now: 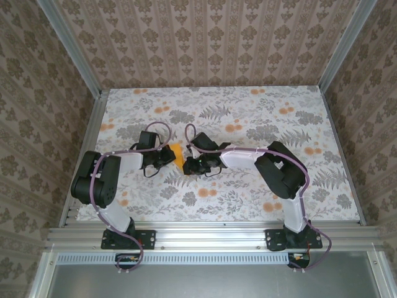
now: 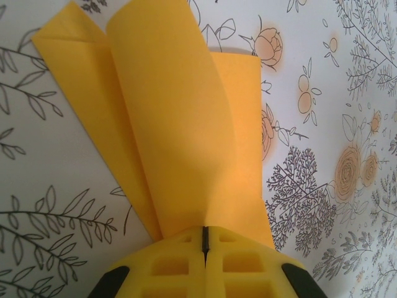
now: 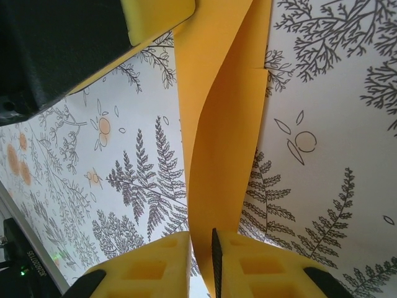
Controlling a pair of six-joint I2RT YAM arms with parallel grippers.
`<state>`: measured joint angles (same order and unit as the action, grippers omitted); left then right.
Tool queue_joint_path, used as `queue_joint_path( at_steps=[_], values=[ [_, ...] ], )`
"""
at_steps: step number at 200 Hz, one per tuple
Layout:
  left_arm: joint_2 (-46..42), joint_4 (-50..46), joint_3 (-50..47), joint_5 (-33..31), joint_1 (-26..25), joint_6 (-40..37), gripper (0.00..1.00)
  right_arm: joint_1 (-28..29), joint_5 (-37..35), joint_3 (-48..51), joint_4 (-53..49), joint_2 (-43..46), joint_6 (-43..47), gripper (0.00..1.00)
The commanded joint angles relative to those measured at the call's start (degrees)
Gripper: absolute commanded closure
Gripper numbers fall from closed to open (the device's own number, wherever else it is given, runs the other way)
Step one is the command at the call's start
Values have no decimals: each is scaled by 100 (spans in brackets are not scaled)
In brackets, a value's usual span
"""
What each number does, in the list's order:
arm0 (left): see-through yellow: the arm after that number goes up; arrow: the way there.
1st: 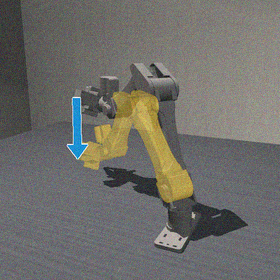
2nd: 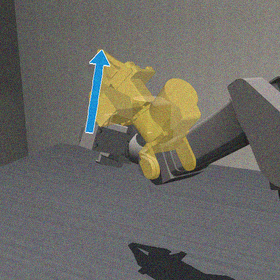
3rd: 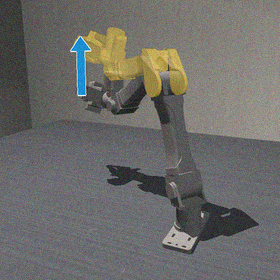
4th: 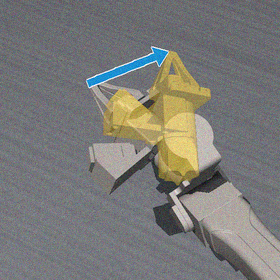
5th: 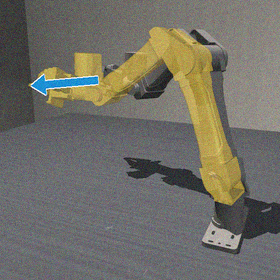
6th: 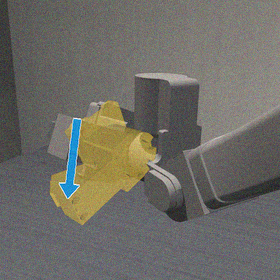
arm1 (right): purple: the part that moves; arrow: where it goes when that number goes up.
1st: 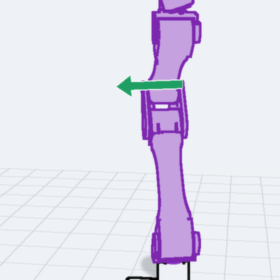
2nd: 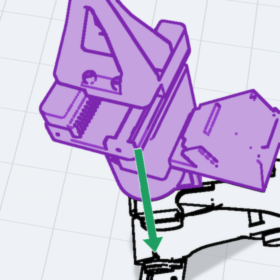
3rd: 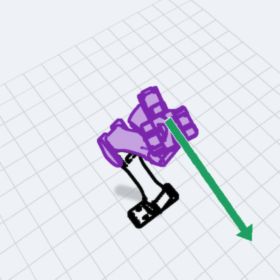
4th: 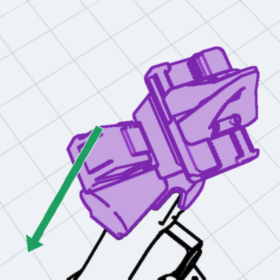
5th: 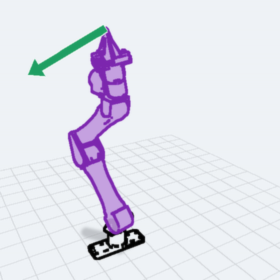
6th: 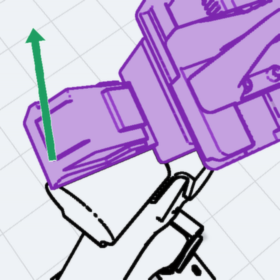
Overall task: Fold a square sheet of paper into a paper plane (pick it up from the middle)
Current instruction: Fold the wing for the fifth time at the center of the table.
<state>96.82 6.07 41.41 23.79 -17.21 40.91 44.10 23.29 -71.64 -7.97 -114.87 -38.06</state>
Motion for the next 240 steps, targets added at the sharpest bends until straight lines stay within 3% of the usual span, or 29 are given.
queue_joint_path(
  at_steps=[1,134,224,240],
  values=[
    [162,-279,-107,-243,3,12,93,29,250,-118,-68,-72,42,82],
    [146,-290,-128,-280,-10,18,94,29,698,-52,-89,-430,-144,92],
    [145,-321,-117,-331,-10,-1,94,-94,678,253,-90,-377,-278,94],
    [155,-338,-103,-331,-10,-12,94,-129,739,279,49,-220,-268,91]
  ],
)
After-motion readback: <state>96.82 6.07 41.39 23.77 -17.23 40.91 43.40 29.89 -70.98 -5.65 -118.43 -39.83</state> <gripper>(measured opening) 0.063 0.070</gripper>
